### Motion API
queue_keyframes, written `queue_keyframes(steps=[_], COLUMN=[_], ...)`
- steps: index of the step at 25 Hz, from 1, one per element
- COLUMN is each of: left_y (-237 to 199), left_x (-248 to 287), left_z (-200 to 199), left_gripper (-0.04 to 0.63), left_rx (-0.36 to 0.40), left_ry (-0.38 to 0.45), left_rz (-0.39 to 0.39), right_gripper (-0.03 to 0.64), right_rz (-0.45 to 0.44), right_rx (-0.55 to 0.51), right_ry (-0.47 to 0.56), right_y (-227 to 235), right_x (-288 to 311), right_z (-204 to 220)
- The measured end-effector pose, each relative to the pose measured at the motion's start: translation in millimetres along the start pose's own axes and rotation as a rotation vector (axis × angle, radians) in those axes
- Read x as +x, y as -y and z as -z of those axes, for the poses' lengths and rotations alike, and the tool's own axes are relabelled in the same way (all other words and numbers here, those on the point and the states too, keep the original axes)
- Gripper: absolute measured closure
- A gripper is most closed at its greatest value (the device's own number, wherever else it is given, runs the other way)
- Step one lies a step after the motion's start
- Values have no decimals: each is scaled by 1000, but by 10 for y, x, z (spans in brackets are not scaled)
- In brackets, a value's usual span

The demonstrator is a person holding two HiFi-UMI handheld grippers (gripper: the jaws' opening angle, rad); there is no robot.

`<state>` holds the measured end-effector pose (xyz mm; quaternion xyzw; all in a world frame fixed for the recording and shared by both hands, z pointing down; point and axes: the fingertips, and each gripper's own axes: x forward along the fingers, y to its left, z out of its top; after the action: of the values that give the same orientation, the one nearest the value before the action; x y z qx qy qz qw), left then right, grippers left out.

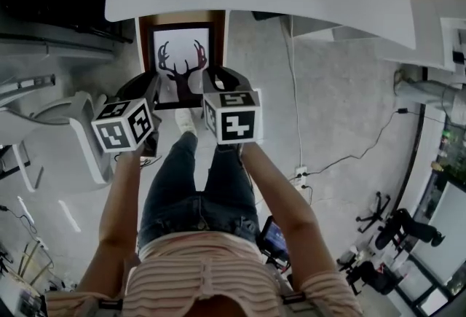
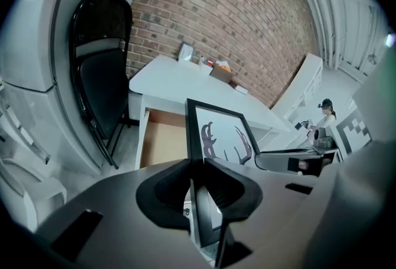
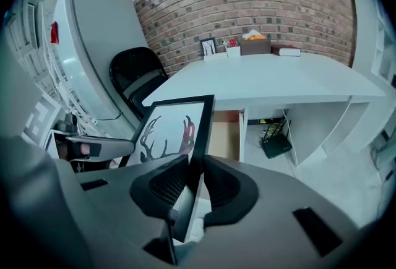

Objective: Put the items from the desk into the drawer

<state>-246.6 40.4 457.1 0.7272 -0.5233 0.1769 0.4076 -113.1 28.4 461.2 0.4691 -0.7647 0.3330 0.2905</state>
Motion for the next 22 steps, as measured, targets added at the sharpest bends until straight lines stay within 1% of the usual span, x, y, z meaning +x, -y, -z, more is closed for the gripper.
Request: queue_keyframes(steps=[4,8,15,22], left_y=[-138,-276,-617,-925], left_x=[130,301,703,1139], left_z=[60,160,269,337], left_gripper=[520,520,520,520], left_rx=[2,-14,-48,-106], left_ry=[-43,-85,-125,-144], left_rz=[-8,-25,-47,-64], right_gripper=[531,531,531,531], right_rz=[10,18,5,-11], right_rx=[30,43,76,54], right_ry=[-33,-74,-119,-170], right_y=[-2,47,66,174], right_x=[180,388,932,1464], right_z=[111,180,306,331])
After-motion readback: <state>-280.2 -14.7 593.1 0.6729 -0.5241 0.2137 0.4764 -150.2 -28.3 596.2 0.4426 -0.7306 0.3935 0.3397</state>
